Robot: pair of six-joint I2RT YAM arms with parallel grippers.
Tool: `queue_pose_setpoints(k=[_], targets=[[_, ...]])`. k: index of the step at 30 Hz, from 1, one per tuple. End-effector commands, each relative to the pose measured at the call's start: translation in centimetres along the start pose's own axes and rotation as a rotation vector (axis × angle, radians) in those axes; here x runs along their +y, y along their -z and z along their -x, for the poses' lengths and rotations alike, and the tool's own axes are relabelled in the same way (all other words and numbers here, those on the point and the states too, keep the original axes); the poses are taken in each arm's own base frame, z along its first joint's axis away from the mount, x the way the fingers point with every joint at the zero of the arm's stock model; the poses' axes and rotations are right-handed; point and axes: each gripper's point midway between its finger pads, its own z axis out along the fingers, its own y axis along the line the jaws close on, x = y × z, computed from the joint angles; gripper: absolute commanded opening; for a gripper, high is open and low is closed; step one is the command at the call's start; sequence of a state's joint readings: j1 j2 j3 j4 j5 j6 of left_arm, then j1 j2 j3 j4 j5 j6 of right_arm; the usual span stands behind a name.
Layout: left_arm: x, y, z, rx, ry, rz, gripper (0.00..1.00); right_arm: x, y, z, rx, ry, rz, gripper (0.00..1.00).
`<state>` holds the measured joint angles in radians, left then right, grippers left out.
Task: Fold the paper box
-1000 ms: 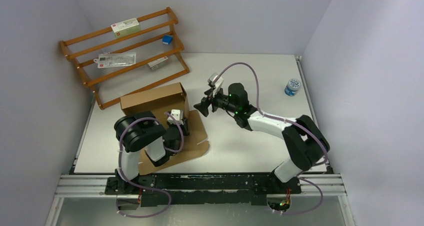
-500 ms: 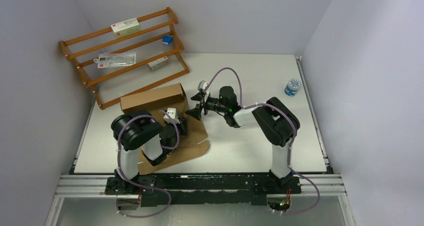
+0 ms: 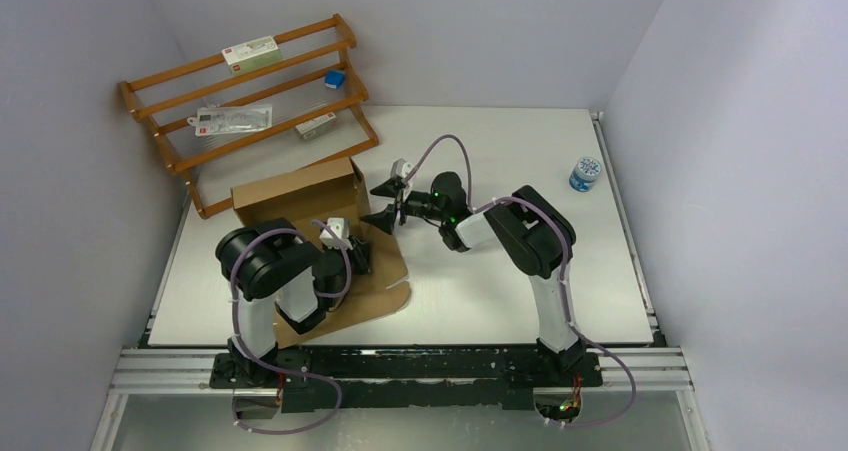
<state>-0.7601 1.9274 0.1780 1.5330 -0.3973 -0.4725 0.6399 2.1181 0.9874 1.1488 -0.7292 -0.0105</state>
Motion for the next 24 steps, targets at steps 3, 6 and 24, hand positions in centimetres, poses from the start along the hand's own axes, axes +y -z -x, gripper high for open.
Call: queue_pose_setpoints(k=[3,6,24], targets=[[-2.1,0.5,3.4,-0.115,0.11,-0.09,0.25,-0.2,-1.8,0.8,-0.026,0.077,0.003,0.77],[-2.2,0.7,3.2,-0.104,0.117,-0.103,0.23,-0.8,-2.2,0.7,-0.038,0.074,-0.027,0.77],[-3.2,1.9,2.2,-0.073,0.159,-0.169,0.2,-4.1,-1.8,0.2,-0.042,0.175,-0.437,0.46]])
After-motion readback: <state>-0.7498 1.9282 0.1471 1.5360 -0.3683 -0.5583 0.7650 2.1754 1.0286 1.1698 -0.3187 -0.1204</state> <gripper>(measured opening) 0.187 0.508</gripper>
